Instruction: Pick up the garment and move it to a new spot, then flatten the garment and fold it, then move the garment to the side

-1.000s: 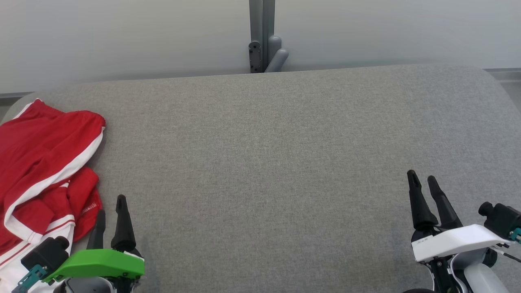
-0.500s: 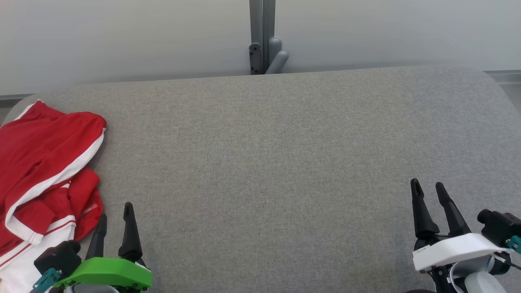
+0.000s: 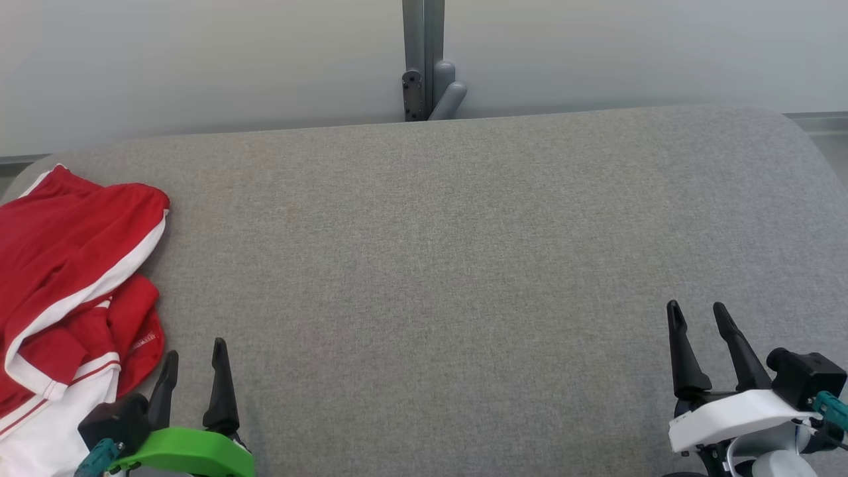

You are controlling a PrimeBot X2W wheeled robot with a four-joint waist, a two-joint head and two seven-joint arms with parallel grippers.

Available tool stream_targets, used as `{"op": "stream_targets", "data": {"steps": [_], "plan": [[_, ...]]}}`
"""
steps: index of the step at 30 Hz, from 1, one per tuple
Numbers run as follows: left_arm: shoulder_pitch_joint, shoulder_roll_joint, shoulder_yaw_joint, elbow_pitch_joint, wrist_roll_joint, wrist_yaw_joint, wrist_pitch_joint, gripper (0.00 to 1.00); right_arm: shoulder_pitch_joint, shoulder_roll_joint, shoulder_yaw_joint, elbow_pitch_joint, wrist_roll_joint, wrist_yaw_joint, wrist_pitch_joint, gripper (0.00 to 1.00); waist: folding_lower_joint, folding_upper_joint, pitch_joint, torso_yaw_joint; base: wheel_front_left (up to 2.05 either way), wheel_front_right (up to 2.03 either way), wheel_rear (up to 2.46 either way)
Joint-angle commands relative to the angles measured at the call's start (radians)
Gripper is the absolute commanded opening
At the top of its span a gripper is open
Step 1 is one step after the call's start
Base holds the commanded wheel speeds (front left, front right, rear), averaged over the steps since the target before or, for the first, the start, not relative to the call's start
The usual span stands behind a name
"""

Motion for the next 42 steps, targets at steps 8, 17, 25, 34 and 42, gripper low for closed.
{"op": "stream_targets", "data": {"steps": [8, 17, 25, 34, 42], "plan": [[0.016, 0.008, -0.004, 0.007, 0.093, -0.010, -0.025, 1.00, 0.019, 0.015, -0.031, 0.003, -0.120, 0.000, -0.007, 1.00, 0.0000, 0.0001, 0.001, -0.003, 0.00, 0.00, 0.00], [0.029, 0.000, 0.010, 0.018, 0.147, -0.015, -0.045, 1.00, 0.034, 0.029, -0.052, 0.010, -0.217, 0.000, -0.007, 1.00, 0.0000, 0.0001, -0.002, 0.000, 0.00, 0.00, 0.00], [0.036, -0.008, 0.034, 0.022, 0.186, -0.025, -0.061, 1.00, 0.043, 0.032, -0.044, 0.014, -0.272, 0.000, -0.009, 1.00, 0.0000, 0.0001, -0.009, 0.005, 0.00, 0.00, 0.00], [0.047, -0.015, 0.045, 0.026, 0.251, -0.032, -0.079, 1.00, 0.057, 0.038, -0.037, -0.003, -0.339, 0.000, -0.011, 1.00, 0.0000, 0.0001, -0.011, 0.012, 0.00, 0.00, 0.00], [0.055, -0.018, 0.067, 0.047, 0.286, -0.040, -0.094, 1.00, 0.064, 0.046, -0.042, -0.014, -0.413, 0.000, -0.012, 1.00, 0.0000, 0.0001, -0.014, 0.021, 0.00, 0.00, 0.00]]}}
